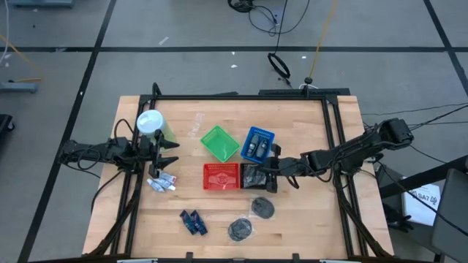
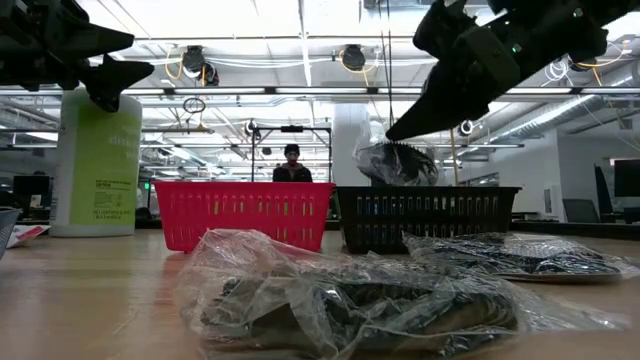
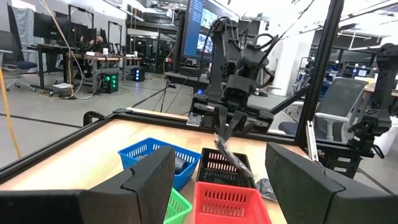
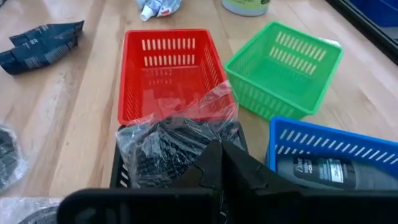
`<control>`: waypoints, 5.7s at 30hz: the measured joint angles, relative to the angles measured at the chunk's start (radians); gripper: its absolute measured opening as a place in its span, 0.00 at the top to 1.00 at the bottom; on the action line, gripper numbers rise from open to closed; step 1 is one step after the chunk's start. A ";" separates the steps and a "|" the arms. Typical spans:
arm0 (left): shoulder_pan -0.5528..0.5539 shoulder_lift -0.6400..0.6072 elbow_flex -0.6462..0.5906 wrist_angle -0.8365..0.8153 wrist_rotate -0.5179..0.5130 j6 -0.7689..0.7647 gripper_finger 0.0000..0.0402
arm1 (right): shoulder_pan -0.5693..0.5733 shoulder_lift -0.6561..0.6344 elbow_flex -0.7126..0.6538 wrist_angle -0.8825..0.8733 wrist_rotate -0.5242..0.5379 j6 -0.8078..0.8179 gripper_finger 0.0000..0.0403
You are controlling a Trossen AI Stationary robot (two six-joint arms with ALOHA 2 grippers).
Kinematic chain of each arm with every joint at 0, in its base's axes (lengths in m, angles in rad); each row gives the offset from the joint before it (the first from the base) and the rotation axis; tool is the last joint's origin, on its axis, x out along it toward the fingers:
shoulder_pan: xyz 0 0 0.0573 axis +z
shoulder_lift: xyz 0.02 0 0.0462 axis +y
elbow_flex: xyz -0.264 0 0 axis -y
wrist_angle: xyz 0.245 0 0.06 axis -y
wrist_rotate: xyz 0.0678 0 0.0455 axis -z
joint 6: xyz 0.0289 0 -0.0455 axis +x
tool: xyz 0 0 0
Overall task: Pick & Place Travel size toiletries
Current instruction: Put the bottom right hairbrush into the black bin, then put the top hairbrush into the black bin
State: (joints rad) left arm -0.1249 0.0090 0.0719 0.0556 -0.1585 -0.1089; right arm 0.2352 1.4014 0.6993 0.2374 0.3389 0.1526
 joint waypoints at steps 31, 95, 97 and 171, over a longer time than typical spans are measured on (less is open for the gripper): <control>0.000 0.000 0.000 0.000 0.000 0.000 0.38 | 0.008 0.000 -0.044 0.088 -0.048 -0.042 0.80; 0.000 0.000 0.000 0.000 0.000 0.000 0.38 | 0.302 0.420 0.373 -0.612 -0.156 0.050 0.38; 0.000 0.000 0.000 0.000 0.000 0.000 0.38 | 0.302 0.415 0.372 -0.610 -0.159 0.056 0.40; 0.000 0.000 0.000 0.000 0.001 0.000 0.38 | 0.060 0.017 0.077 -0.367 -0.013 -0.316 0.99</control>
State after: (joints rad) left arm -0.1246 0.0093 0.0719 0.0559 -0.1577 -0.1089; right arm 0.2951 1.4181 0.7765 -0.1295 0.3259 -0.1630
